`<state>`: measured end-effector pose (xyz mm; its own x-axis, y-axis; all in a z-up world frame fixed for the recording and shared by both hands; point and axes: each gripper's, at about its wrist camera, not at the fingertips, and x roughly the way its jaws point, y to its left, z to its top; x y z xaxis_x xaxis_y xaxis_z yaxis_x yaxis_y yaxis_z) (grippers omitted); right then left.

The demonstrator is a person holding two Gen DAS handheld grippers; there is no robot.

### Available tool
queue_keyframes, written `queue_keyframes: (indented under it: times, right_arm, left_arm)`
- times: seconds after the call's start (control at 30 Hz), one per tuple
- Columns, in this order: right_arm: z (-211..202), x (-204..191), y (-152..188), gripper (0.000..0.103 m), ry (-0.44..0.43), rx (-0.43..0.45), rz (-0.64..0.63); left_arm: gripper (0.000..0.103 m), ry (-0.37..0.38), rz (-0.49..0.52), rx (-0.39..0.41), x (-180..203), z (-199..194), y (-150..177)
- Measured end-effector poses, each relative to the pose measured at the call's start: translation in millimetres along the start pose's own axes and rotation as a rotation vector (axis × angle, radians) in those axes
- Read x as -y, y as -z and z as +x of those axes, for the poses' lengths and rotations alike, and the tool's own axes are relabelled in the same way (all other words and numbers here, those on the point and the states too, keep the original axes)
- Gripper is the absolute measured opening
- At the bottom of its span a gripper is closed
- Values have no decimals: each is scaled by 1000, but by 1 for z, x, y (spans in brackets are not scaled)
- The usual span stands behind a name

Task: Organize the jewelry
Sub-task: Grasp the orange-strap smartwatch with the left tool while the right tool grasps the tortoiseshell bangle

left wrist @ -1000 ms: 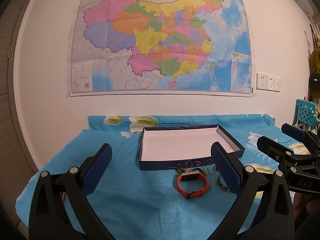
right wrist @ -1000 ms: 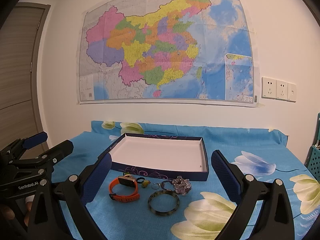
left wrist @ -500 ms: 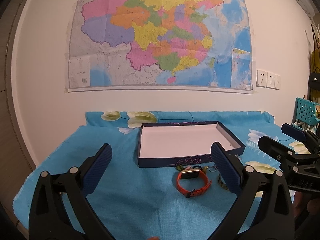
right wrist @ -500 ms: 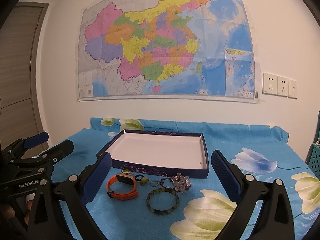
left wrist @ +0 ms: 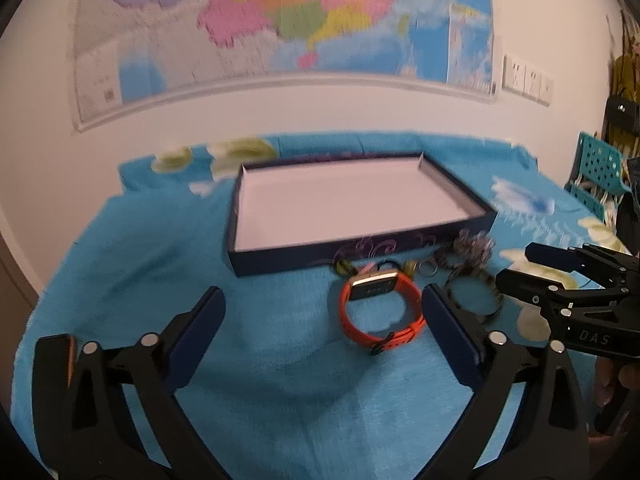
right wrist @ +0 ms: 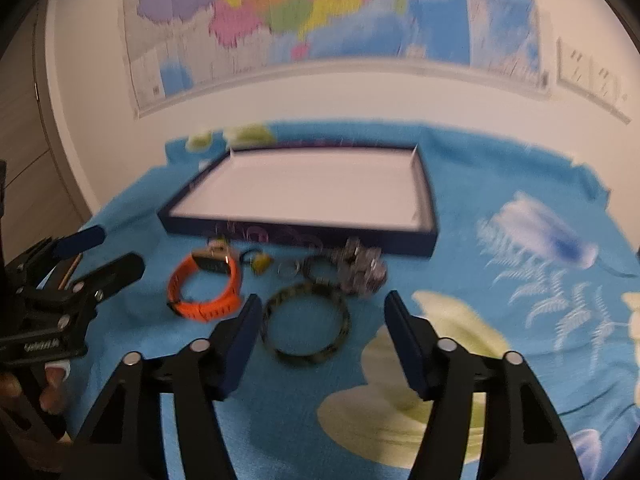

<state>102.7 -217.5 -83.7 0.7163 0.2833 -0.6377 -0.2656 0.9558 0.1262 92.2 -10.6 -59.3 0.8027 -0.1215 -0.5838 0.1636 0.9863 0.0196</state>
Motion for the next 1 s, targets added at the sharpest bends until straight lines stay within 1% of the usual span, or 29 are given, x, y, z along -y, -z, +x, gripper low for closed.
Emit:
queue_keyframes:
  times: [0.03, 0.07, 0.1, 0.13, 0.23, 0.3, 0.33, 0.37, 0.4, 0.43, 0.47, 0.5, 0.53, 0.57, 0.6, 0.77, 0.87, 1.0]
  right_arm:
    - [6, 2, 1, 49, -7, -21, 6]
    - [10, 3, 2, 38, -19, -45, 11]
    - [18, 7, 2, 34, -46, -82, 29]
    - [21, 8, 2, 31, -55, -99, 39]
    - [27, 13, 2, 31, -62, -129, 61]
    - [31, 14, 0, 29, -67, -142, 65]
    - [31, 14, 0, 24, -63, -144, 62]
    - [32, 14, -2, 17, -55, -148, 54]
    - [34, 14, -3, 15, -47, -153, 47]
    - [35, 15, -4, 10, -44, -156, 45]
    - [36, 15, -4, 8, -44, -156, 41]
    - [37, 16, -6, 7, -43, -157, 38]
    - [36, 16, -6, 6, -47, -157, 35]
    - [36, 16, -6, 6, -55, -154, 34]
    - [35, 17, -7, 6, -61, -152, 35]
    - [25, 19, -15, 6, -80, -114, 22]
    - [18, 21, -23, 6, -102, -87, 21]
    - [13, 23, -37, 6, -110, -51, 16]
  left_arm:
    - [90, 14, 2, -26, -1, 8, -1]
    - [86, 25, 0, -48, -2, 15, -1]
    - [83, 37, -3, -66, -3, 21, -2]
    - [83, 51, -4, -92, -4, 28, -3]
    - [80, 53, 4, -150, -3, 44, -3]
    - [74, 67, 8, -179, -1, 52, -3]
    - [72, 80, 7, -197, -1, 56, -3]
    - [68, 90, 3, -211, -1, 60, -3]
    - [63, 97, -1, -223, -1, 62, -3]
    - [60, 107, -7, -240, -2, 67, -3]
    - [53, 114, -12, -250, -2, 69, -2]
    - [49, 118, -17, -257, -3, 71, -2]
    - [49, 118, -18, -254, -3, 71, -2]
    - [44, 120, -19, -251, -4, 71, -2]
    - [33, 121, -20, -250, -4, 71, -2]
    - [9, 140, -21, -252, -3, 69, -2]
    - [8, 146, -28, -239, -5, 64, -2]
    - [8, 162, -52, -234, -12, 58, -4]
